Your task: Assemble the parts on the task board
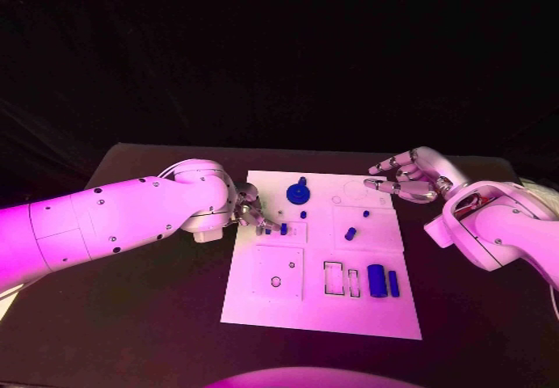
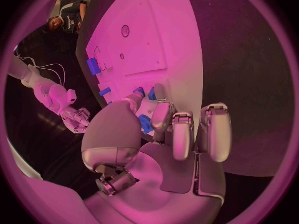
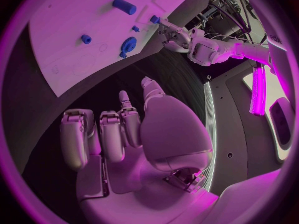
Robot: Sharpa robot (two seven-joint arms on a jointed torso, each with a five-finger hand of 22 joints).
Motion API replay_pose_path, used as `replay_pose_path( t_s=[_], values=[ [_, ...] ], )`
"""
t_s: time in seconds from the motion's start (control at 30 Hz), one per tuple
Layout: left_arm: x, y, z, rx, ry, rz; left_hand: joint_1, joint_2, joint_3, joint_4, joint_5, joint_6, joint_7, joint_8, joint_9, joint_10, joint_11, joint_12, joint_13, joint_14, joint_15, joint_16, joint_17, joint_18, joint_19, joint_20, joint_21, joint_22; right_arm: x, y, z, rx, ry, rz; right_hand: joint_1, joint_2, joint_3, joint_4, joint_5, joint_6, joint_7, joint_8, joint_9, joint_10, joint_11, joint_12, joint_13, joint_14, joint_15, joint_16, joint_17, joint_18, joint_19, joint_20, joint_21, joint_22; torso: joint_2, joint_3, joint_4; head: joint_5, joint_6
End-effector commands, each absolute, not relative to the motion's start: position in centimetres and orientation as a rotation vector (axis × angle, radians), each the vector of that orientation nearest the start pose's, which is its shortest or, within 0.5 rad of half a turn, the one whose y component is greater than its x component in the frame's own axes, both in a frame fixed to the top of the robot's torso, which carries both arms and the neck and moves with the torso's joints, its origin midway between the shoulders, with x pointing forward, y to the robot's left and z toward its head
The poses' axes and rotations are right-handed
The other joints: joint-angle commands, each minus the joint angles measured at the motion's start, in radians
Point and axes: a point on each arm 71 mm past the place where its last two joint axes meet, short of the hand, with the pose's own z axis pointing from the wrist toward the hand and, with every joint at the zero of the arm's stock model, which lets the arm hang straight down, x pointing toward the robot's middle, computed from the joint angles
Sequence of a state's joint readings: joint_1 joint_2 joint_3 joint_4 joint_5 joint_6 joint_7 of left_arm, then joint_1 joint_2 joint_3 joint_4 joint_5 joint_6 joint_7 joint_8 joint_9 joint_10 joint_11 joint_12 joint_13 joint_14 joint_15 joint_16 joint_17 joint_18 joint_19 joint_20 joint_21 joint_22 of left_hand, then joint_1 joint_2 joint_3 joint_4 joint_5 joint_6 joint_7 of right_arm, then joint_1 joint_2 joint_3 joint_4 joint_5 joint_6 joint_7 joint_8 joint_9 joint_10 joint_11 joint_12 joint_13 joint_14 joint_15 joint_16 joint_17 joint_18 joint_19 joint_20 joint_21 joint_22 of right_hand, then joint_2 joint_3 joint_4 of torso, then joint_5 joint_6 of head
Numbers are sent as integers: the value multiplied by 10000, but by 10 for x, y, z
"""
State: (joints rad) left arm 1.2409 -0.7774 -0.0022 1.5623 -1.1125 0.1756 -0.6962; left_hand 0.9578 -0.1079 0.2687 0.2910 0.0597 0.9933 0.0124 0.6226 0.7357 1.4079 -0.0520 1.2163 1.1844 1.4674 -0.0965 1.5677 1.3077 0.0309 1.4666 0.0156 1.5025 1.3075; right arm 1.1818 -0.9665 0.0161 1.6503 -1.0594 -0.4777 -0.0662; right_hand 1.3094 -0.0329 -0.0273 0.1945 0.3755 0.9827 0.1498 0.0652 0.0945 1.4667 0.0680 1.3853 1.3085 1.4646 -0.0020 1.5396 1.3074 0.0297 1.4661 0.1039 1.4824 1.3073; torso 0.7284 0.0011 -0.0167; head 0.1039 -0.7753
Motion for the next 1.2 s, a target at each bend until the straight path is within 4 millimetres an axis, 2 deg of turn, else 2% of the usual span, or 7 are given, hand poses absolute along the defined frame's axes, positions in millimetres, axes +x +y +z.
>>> replay_pose_path(
  t_s=[0.03,0.3,0.43,0.63,0.8,1.07,1.2],
  values=[
    [476,183,-190,-1841,23053,-2924,-37,122,-69,-9,-16,42,-25,47,12,30,-25,63,6,1034,-76,31,2631,-119,688,-71,23,2114,469,-231,-158,2954,15873,8503,83,44,-46,-1,33,73,-2,49,14,34,-45,-24,1379,893,-69,-53,1926,104,16,-52,-59,937,4,-1,-9,-10,27],
    [475,186,-165,-2948,21793,-4879,-287,236,-467,18,-27,-97,15,7,1,-151,4,-248,-319,1034,-70,31,2631,-38,538,-73,-269,1899,469,-232,-160,2999,15920,8478,83,44,-46,-1,33,73,-2,49,14,34,-45,-24,1379,893,-69,-53,1926,104,16,-52,-59,937,-7,24,0,-37,64],
    [480,187,-156,-3557,20817,-5861,430,302,-631,-92,-31,-779,287,-322,-150,-1404,231,-2098,-2157,908,76,-242,2262,385,-367,46,-1970,655,469,-232,-161,3009,15928,8476,83,44,-46,-1,33,73,-2,49,14,34,-45,-24,1379,893,-69,-53,1926,104,16,-52,-59,937,0,17,10,-56,84],
    [491,172,-150,-2938,19442,-7177,3830,-107,627,-1095,-39,-2030,1196,-1430,-1219,-4294,981,-5475,-5040,-1654,788,-4867,-2605,1435,-3630,584,-8047,-3552,470,-231,-161,3031,15929,8466,89,49,-51,2,44,71,-2,46,14,32,-45,-28,1376,891,-70,-58,1918,106,12,-53,-64,929,6,12,-8,-72,145],
    [496,151,-148,-1145,18271,-7897,4871,-607,1512,-1433,-55,-1741,1368,-2379,-2482,-4694,1291,-7140,-6728,-2997,1057,-7426,-5041,1521,-3850,901,-9092,-4301,470,-230,-162,3033,15931,8472,97,57,-50,2,53,71,-2,46,14,30,-46,-31,1374,889,-70,-62,1911,108,6,-54,-71,918,21,2,-30,-115,182],
    [499,122,-153,1896,17085,-8084,4846,-1070,1446,-1546,-38,-1218,1312,-3373,-3728,-4320,1365,-8413,-8318,-2573,1075,-7676,-5564,1538,-3368,964,-9487,-4694,471,-230,-162,3026,15928,8489,112,73,-46,1,66,71,-2,45,14,24,-47,-41,1366,889,-71,-64,1909,110,1,-55,-76,909,16,8,-10,-226,191],
    [501,111,-160,2853,17032,-7944,4783,-1112,1196,-1603,-50,-923,1273,-3744,-4256,-3985,1340,-8868,-9010,-1304,1003,-5753,-3949,1522,-2671,911,-9339,-4688,471,-229,-162,3016,15923,8506,112,73,-46,1,66,71,-2,45,14,24,-47,-41,1366,889,-71,-64,1909,110,1,-55,-76,909,22,5,-27,-247,204]
  ],
)
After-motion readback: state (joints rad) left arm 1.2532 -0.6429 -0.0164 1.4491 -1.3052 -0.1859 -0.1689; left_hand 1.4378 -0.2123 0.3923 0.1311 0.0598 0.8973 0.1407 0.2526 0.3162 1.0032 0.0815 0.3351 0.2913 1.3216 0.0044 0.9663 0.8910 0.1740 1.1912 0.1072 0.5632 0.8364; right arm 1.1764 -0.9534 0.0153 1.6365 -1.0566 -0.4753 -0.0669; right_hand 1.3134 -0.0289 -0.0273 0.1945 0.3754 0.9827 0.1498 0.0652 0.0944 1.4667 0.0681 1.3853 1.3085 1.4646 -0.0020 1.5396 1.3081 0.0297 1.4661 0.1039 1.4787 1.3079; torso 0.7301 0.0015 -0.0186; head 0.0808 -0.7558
